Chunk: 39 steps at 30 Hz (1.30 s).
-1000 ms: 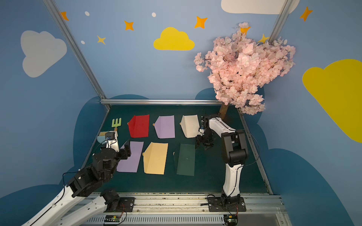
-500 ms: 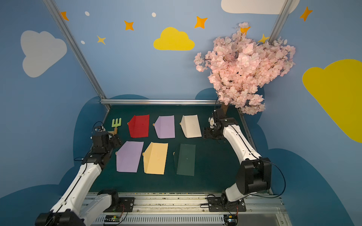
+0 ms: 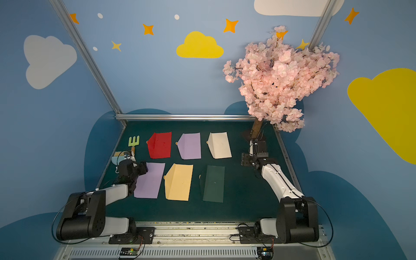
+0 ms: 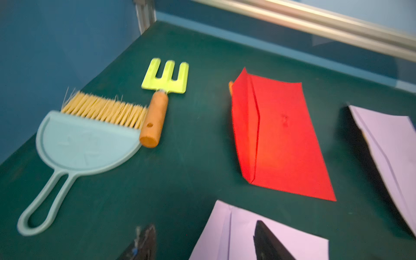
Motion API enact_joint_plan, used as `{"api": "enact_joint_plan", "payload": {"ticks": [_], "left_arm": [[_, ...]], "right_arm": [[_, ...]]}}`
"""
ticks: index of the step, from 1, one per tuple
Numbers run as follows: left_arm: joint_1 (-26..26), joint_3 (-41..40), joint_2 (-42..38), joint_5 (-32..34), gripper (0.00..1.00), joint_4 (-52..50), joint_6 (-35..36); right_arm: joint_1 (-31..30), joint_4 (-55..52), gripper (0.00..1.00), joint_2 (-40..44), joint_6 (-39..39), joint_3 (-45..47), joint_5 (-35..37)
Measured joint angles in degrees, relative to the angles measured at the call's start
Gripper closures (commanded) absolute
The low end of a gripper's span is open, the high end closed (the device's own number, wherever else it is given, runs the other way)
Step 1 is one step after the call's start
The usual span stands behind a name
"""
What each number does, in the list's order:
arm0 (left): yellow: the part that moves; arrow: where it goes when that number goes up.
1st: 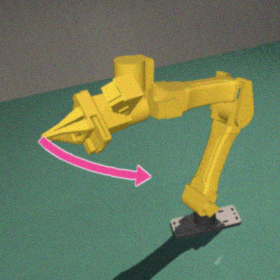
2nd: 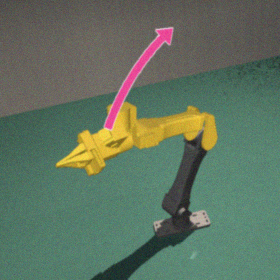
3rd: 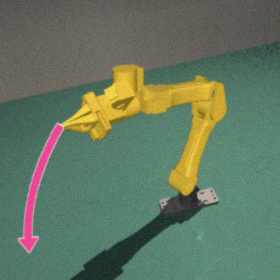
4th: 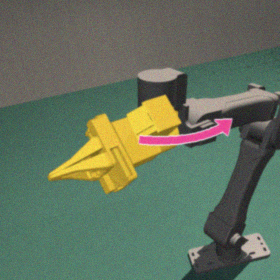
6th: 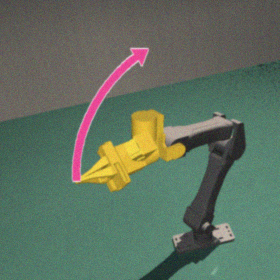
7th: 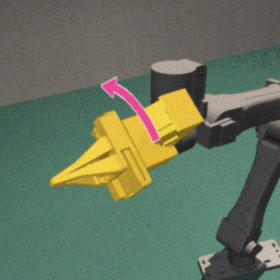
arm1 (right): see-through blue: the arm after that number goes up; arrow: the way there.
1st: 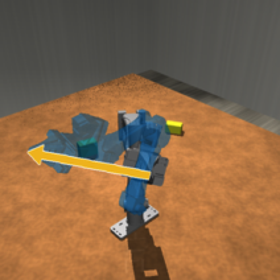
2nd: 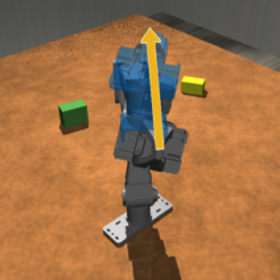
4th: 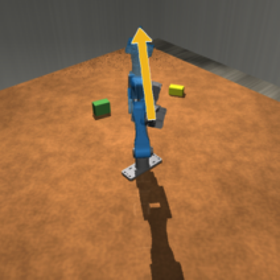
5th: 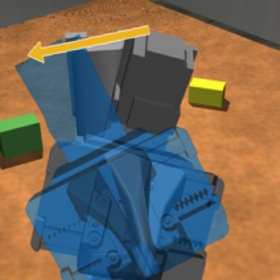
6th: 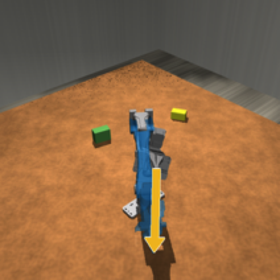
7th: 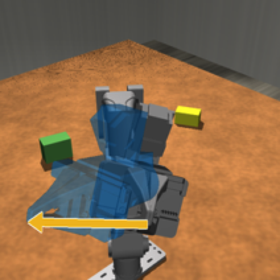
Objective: Open the envelope
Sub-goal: Reset both arms
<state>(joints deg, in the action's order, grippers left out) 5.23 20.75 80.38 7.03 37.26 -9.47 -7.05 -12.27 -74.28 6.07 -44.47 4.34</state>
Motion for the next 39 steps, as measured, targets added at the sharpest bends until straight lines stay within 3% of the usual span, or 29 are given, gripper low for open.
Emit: {"api": "enact_joint_plan", "payload": {"ticks": [1,5,9,11,22,29,39], "left_arm": [[-0.63,0.52,1.51,-0.57,0.32,1.79,1.20],[-4.98,0.83,8.57,-0.90,0.16,10.08,5.16],[-4.68,-1.03,9.84,0.70,0.12,12.59,5.42],[-4.48,-1.03,9.81,1.57,0.00,13.84,5.51],[-7.23,-1.05,9.84,3.26,0.00,18.27,8.26],[-7.23,-1.05,9.84,3.52,0.00,18.58,8.66],[-6.29,-0.83,9.84,2.86,0.00,18.03,8.66]], "right_arm": [[0.07,4.81,0.24,1.22,-0.11,3.63,0.76],[0.55,23.19,0.20,4.48,-0.57,18.16,3.21],[1.99,32.81,0.20,3.02,-0.98,23.10,4.33],[2.62,37.77,0.20,0.66,-1.18,23.15,4.44],[4.74,56.50,0.21,-14.16,-5.53,22.49,-2.58],[4.76,59.10,0.14,-13.84,-6.49,21.68,-4.70],[4.76,62.31,0.13,-14.05,-6.56,22.10,-5.51]]}}
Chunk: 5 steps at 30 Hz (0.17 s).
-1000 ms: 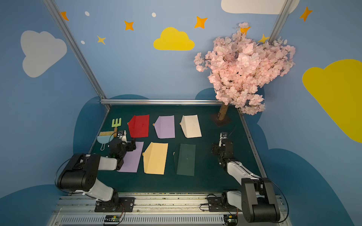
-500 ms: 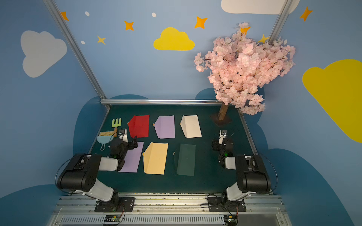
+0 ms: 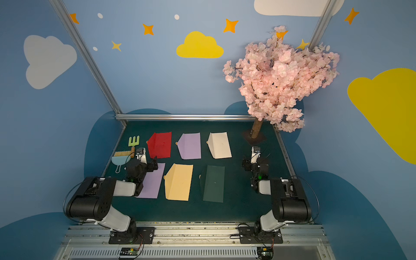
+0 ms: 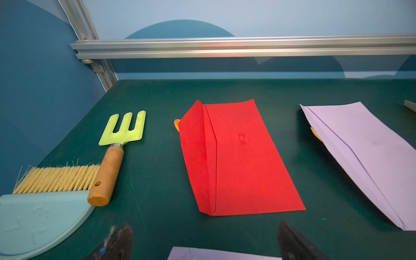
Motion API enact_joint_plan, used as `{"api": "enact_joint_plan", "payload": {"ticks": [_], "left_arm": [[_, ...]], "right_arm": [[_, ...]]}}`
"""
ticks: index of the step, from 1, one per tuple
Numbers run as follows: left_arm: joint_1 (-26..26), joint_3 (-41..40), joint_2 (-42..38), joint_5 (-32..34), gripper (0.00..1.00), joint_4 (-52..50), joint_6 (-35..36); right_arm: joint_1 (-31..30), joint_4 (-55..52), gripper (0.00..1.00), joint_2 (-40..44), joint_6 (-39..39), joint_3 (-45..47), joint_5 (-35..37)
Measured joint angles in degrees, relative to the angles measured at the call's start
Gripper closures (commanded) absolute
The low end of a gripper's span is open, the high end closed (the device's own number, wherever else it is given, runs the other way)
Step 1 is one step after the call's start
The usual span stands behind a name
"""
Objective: Open the envelope
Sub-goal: Reset both arms
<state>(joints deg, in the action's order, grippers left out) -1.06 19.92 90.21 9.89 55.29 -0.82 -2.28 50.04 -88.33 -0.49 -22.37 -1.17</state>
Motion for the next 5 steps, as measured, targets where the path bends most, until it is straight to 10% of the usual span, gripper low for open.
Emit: {"api": "enact_joint_plan", "payload": {"ticks": [5], "left_arm": [[0.70,0.28,0.02,-0.39,0.00,-0.39,-0.13]], "right_arm": [[0.00,0.81,0.13,-0.15,0.00,0.11,-0.02]]}}
